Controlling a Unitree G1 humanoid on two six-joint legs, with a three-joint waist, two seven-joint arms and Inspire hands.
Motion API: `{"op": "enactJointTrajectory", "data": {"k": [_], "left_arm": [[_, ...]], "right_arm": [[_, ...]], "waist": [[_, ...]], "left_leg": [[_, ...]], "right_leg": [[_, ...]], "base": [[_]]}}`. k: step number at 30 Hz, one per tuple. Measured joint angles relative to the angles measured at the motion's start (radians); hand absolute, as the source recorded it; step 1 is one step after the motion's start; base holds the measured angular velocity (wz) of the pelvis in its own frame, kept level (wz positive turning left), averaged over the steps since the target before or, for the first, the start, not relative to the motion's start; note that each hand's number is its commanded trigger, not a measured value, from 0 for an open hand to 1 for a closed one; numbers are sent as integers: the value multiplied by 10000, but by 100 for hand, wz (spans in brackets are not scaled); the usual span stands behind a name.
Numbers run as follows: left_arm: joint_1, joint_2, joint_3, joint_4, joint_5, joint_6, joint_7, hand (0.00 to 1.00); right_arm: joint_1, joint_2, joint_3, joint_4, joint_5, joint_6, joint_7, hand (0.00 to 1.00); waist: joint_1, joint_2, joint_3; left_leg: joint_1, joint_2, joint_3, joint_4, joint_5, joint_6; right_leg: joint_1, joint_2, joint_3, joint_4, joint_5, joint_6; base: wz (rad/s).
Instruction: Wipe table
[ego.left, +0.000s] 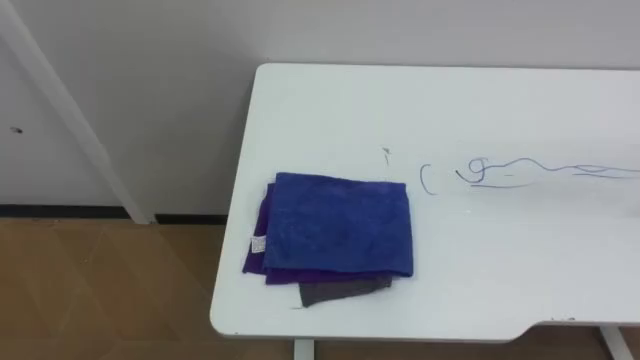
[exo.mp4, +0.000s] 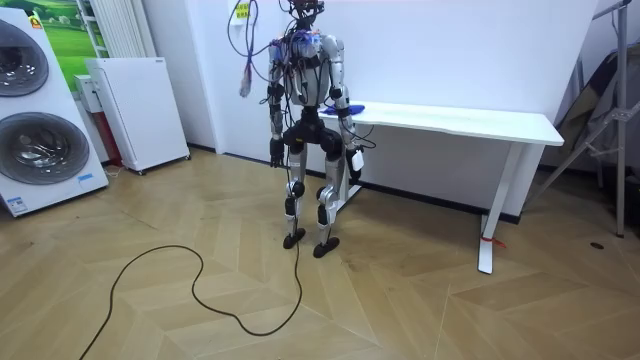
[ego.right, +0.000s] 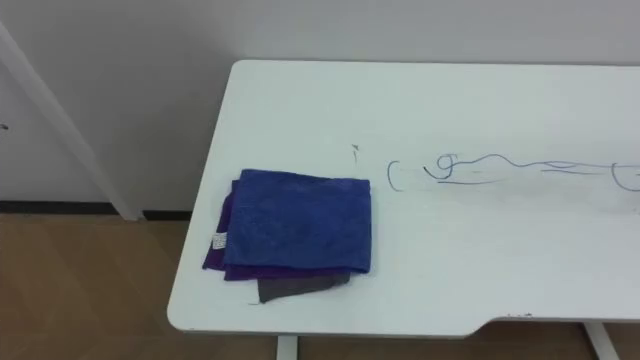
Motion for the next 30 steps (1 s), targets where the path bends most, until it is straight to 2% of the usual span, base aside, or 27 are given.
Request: {"op": "enactJointTrajectory", "data": {"k": [12, 13, 14, 18, 22, 26, 28, 30], "left_arm": [[-63, 4, 0, 0, -39, 31, -179, 0], [-66, 3, -1, 2, -39, 39, -180, 0], [-63, 4, 1, 4, -45, 57, -184, 0], [-71, 5, 43, -48, -41, 265, -194, 0], [112, 9, 682, -183, -421, 439, -128, 0], [289, 12, 1504, -457, -559, 518, 93, 0], [472, 40, 2093, -709, -573, 521, 266, 0], [586, 105, 2439, -881, -589, 482, 358, 0]], "right_arm": [[-95, 1, -4, 116, 74, 6, 195, 0], [-109, 3, -5, 137, 172, 10, 189, 0], [-136, 2, -12, 222, 326, 17, 183, 0], [-20, 1, -136, 272, 888, 270, -177, 0], [104, -20, -1172, 473, 2026, 443, -818, 0], [324, -142, -2482, 531, 2759, 650, -1372, 0], [516, -265, -3661, 513, 3084, 740, -1797, 0], [581, -406, -4360, 478, 3431, 863, -2128, 0]], "waist": [[-7, -23, -1], [-12, -28, 5], [-13, -25, 67], [-46, -19, 57], [-226, -32, 42], [-561, -145, -48], [-830, -192, -39], [-853, -277, -41]], "left_leg": [[37, -6, 5, 4, 0, 0], [54, -6, 6, -3, 0, 0], [149, -10, 7, -17, 0, 0], [183, -35, 1, -15, -5, 7], [331, -64, -6, -22, -7, 10], [468, -99, -3, -25, -7, 10], [644, -127, 35, -50, -7, 10], [703, -128, 106, -62, -7, 10]], "right_leg": [[45, -12, -45, 6, -48, 2], [91, -12, -44, 1, -48, 2], [189, -11, -41, -23, -48, 3], [244, -18, -42, -139, -79, 38], [372, -33, -18, -121, -101, 43], [484, -47, -15, -110, -156, 56], [581, -38, 160, -67, -273, 56], [546, -49, 362, 113, -383, 52]], "base": [[1], [0], [0], [8], [0], [0], [-6], [-18]]}}
